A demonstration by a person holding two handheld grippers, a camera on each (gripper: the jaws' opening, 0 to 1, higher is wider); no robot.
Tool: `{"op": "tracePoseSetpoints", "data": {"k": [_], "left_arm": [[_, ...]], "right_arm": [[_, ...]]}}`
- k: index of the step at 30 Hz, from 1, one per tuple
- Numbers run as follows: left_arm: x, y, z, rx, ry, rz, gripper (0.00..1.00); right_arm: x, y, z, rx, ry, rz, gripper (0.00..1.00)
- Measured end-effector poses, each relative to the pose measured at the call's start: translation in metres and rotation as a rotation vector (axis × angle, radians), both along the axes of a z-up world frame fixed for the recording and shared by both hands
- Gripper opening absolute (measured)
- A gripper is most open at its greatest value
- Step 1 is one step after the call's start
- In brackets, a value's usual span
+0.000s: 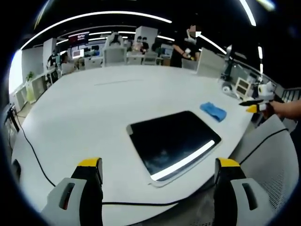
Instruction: Wipe the mirror surface with the cleaning cloth until all visible marks leave the cleaned area.
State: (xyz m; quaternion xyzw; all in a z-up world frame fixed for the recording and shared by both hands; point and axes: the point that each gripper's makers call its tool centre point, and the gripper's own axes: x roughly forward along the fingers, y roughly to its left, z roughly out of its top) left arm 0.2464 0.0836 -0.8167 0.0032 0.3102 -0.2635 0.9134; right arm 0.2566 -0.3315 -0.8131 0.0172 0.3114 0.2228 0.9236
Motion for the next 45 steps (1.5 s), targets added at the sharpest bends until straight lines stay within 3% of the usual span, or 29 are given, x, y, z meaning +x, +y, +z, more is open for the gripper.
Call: {"op": "tracePoseSetpoints", "data": {"k": [38, 40, 45], "left_arm": [[0.000, 0.000, 0.000, -0.013, 0.003, 0.002, 1.00], [0.000, 0.000, 0.000, -0.012, 0.003, 0.002, 1.00], [0.000, 0.000, 0.000, -0.012, 0.001, 0.001, 0.99]], "right_arm": [[0.005, 0.003, 0.004, 0.013, 0.024, -0.033, 1.00], [0.001, 0.004, 0.002, 0.022, 0.074, -0.044, 1.00], [0.006, 0.009, 0.013, -0.014, 0.114, -0.026, 1.00]]}}
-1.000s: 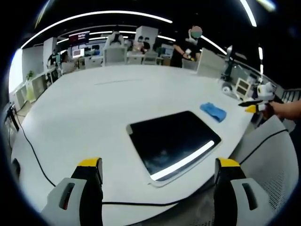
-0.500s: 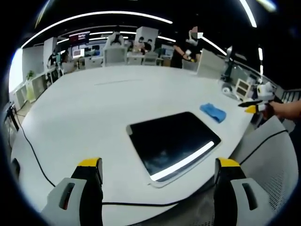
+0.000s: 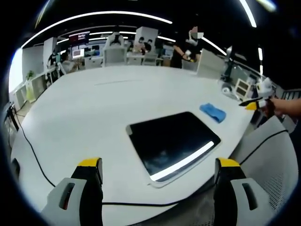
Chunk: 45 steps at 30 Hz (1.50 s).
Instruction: Wipe the mirror surface with the cleaning cloth until all visible marks leave the cleaned area.
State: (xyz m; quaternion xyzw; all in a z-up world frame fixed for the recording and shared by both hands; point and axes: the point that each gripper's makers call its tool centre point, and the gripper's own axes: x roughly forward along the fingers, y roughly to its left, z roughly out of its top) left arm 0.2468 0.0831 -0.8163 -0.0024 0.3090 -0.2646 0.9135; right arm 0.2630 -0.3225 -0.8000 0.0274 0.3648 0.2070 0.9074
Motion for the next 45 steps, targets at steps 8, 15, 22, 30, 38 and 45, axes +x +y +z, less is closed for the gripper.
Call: {"op": "tracePoseSetpoints", "data": {"k": [8, 15, 22, 30, 38, 45], "left_arm": [[0.000, 0.000, 0.000, 0.000, -0.001, -0.002, 0.99], [0.001, 0.000, 0.001, -0.005, -0.008, -0.001, 0.99], [0.001, 0.000, 0.002, -0.009, -0.014, -0.002, 0.99], [0.001, 0.000, 0.002, -0.003, -0.013, -0.001, 0.99], [0.001, 0.000, 0.001, 0.000, -0.015, -0.005, 0.99], [-0.001, 0.003, -0.003, 0.028, 0.003, -0.010, 0.87]], "right_arm": [[0.024, 0.012, 0.027, -0.044, 0.100, -0.005, 0.95], [0.040, 0.035, 0.028, -0.135, 0.233, 0.040, 0.88], [0.075, 0.060, 0.025, -0.194, 0.221, 0.066, 0.77], [0.080, 0.064, 0.015, -0.192, 0.246, 0.068, 0.75], [0.080, 0.071, -0.018, -0.209, 0.266, 0.081, 0.51], [0.093, 0.065, -0.062, -0.279, 0.263, 0.050, 0.23]]}}
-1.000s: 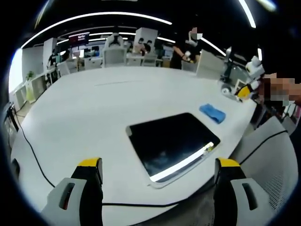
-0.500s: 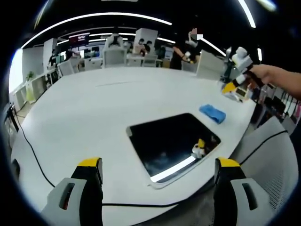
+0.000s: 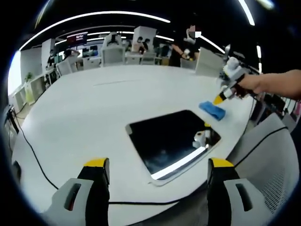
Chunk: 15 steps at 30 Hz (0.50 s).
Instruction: Wipe the mirror surface with the cleaning cloth until all visible marks leave the cleaned area.
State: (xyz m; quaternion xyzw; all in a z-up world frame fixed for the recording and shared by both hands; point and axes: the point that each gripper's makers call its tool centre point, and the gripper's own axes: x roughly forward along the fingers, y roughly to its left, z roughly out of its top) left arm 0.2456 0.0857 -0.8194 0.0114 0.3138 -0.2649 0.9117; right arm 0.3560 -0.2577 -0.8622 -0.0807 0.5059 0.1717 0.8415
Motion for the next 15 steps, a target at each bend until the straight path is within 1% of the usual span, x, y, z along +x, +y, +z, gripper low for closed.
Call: {"op": "tracePoseSetpoints", "data": {"k": [1, 2, 3, 4, 5, 6, 7, 8, 9, 10, 11, 12, 13, 15], "left_arm": [[0.001, 0.000, 0.001, -0.012, 0.000, 0.007, 0.90], [0.003, -0.001, 0.002, -0.032, -0.005, 0.015, 0.92], [0.002, -0.001, 0.002, -0.027, -0.004, 0.014, 0.93], [0.002, -0.001, 0.002, -0.023, -0.004, 0.014, 0.93], [0.002, -0.001, 0.002, -0.028, -0.003, 0.011, 0.93], [0.002, -0.003, 0.003, -0.040, -0.005, 0.010, 0.95], [0.002, -0.003, 0.004, -0.042, -0.008, 0.008, 0.97], [0.002, -0.004, 0.005, -0.042, -0.008, 0.005, 0.98], [0.001, -0.005, 0.004, -0.046, -0.005, 0.000, 0.99], [0.001, -0.006, 0.004, -0.047, -0.002, -0.004, 0.99], [0.001, -0.006, 0.004, -0.046, -0.002, -0.008, 0.99], [0.000, -0.007, 0.004, -0.045, -0.003, -0.012, 0.99], [0.000, -0.007, 0.004, -0.045, -0.002, -0.013, 0.99], [0.000, -0.007, 0.003, -0.044, 0.002, -0.013, 0.99]], "right_arm": [[-0.001, -0.001, -0.005, -0.002, 0.018, -0.020, 0.23], [-0.005, -0.001, -0.013, -0.001, 0.051, -0.036, 0.24], [-0.006, 0.001, -0.017, 0.001, 0.059, -0.034, 0.24], [-0.008, 0.005, -0.020, 0.003, 0.058, -0.027, 0.23], [-0.003, -0.001, -0.014, -0.072, 0.002, 0.019, 0.20], [-0.003, -0.002, -0.015, -0.090, -0.005, 0.023, 0.19], [-0.005, 0.002, -0.015, -0.065, 0.002, 0.001, 0.18], [-0.005, 0.001, -0.015, -0.061, -0.004, -0.006, 0.18], [-0.004, 0.003, -0.015, -0.048, -0.013, 0.003, 0.14], [-0.003, 0.002, -0.015, -0.046, -0.016, -0.001, 0.06], [-0.004, 0.002, -0.016, -0.043, -0.010, -0.004, 0.01], [-0.003, 0.002, -0.015, -0.025, -0.005, -0.060, 0.00], [-0.004, 0.002, -0.016, -0.014, 0.011, -0.096, 0.00], [-0.002, 0.002, -0.015, -0.015, 0.020, -0.102, 0.00]]}}
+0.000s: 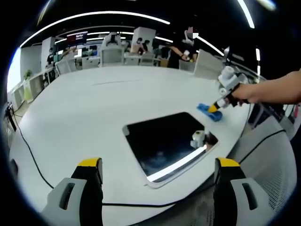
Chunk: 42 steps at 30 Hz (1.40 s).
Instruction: Wipe the mirror surface with the cleaning cloth until all visible marks leave the cleaned area.
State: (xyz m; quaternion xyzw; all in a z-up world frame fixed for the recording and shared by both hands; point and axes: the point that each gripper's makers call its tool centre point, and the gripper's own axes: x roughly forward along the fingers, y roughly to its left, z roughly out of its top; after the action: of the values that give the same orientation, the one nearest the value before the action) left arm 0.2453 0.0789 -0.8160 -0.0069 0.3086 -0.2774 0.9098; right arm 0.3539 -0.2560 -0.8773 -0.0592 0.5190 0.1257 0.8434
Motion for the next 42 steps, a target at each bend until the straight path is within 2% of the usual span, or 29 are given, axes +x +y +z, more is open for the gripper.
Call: {"op": "tracePoseSetpoints", "data": {"k": [3, 5, 7, 13, 20, 24, 33, 37, 39, 42], "left_arm": [[0.000, 0.002, -0.001, -0.008, 0.010, 0.014, 0.99], [0.000, 0.003, -0.003, -0.006, 0.024, 0.025, 0.99], [-0.001, 0.005, -0.007, 0.015, 0.036, 0.025, 0.99], [0.001, 0.005, -0.005, 0.006, 0.023, 0.031, 0.99], [0.001, 0.004, -0.005, 0.008, 0.021, 0.030, 0.99], [0.001, 0.003, -0.005, 0.008, 0.022, 0.029, 0.99], [0.001, 0.004, -0.006, 0.017, 0.021, 0.028, 0.99], [0.000, 0.003, -0.007, 0.019, 0.022, 0.019, 0.99], [0.000, 0.004, -0.007, 0.020, 0.024, 0.017, 0.99], [0.000, 0.003, -0.007, 0.019, 0.023, 0.015, 0.99]], "right_arm": [[-0.006, 0.004, 0.002, 0.067, 0.054, -0.098, 0.00], [-0.008, 0.007, 0.008, 0.113, 0.058, -0.140, 0.00], [-0.008, 0.013, 0.016, 0.137, 0.053, -0.139, 0.00], [-0.004, 0.027, 0.043, 0.196, 0.046, -0.140, 0.00], [-0.002, 0.049, 0.053, 0.253, 0.077, -0.151, 0.00], [-0.001, 0.069, 0.051, 0.266, 0.105, -0.126, 0.00], [0.004, 0.113, 0.029, 0.265, 0.169, -0.083, 0.00], [0.007, 0.126, 0.021, 0.260, 0.190, -0.072, 0.00], [0.008, 0.137, 0.023, 0.264, 0.191, -0.056, 0.00], [0.009, 0.141, 0.016, 0.230, 0.201, -0.037, 0.00]]}}
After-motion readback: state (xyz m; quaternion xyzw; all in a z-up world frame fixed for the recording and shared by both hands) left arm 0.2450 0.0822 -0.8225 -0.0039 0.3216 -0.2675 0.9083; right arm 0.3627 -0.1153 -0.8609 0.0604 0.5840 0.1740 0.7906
